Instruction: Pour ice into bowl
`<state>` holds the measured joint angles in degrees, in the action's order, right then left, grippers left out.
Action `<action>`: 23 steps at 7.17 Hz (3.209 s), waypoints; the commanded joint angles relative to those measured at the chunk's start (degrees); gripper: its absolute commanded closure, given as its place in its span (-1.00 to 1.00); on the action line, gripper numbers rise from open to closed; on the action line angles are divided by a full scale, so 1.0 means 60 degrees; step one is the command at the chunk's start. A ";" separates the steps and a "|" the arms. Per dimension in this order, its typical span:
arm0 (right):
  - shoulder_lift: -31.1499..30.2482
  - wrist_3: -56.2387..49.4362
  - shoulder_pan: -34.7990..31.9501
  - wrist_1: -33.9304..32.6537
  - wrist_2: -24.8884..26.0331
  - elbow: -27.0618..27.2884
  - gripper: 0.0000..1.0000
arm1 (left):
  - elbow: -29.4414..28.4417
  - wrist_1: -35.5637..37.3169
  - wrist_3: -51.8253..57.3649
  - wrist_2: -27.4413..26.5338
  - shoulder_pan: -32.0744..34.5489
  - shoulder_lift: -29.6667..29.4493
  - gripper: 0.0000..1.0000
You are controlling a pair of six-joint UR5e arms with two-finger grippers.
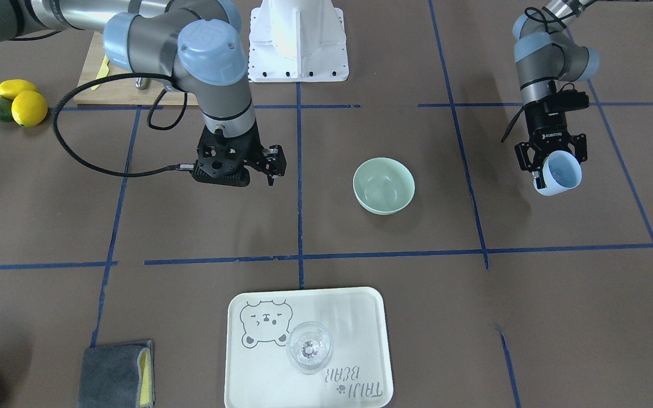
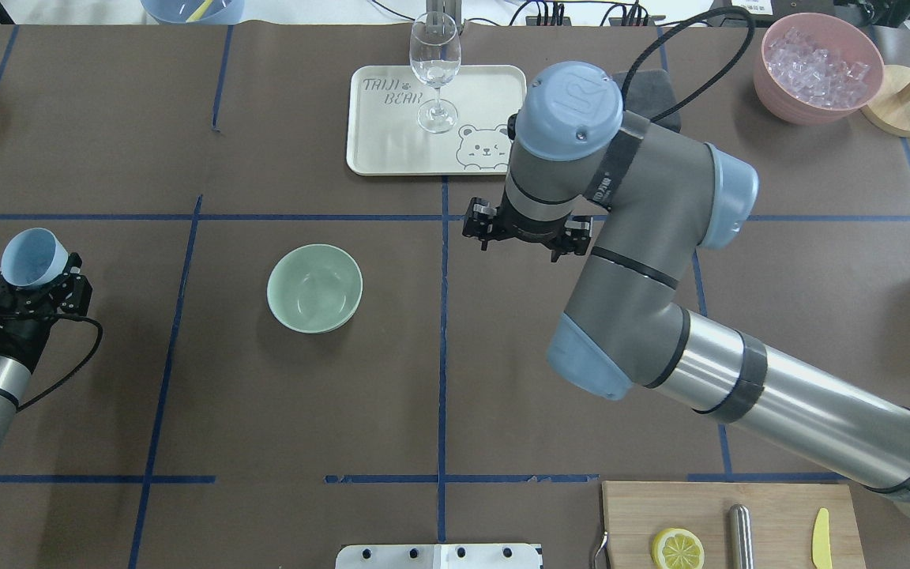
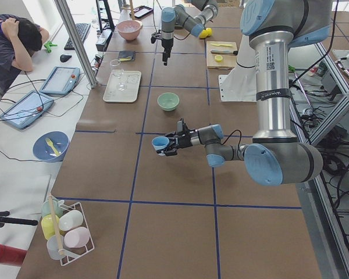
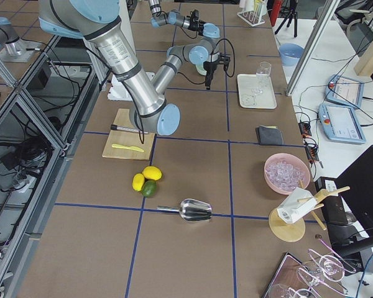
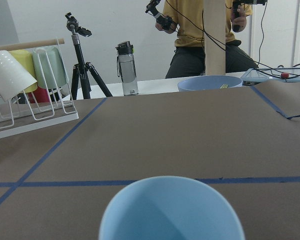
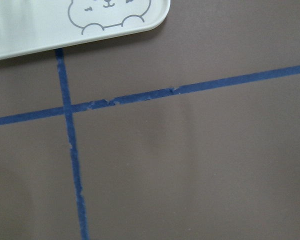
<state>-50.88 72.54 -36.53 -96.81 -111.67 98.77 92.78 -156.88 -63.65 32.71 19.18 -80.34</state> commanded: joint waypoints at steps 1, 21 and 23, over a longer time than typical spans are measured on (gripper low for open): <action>-0.1256 -0.0459 -0.0152 0.0646 -0.0050 0.0836 -1.00 | 0.0836 -0.0132 0.1647 0.0085 0.0042 -0.0173 1.00; -0.3283 0.0156 -0.0606 0.3404 0.0038 0.1204 -1.00 | 0.2071 1.3121 0.9903 -0.1613 -0.1277 -0.4964 1.00; -0.3283 0.0186 -0.0606 0.3420 0.0038 0.1204 -1.00 | 0.2085 1.3520 1.0051 -0.1628 -0.1262 -0.4965 1.00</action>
<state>-70.56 73.47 -40.16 -76.57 -111.45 106.05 105.28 -76.94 -3.86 23.05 11.59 -110.20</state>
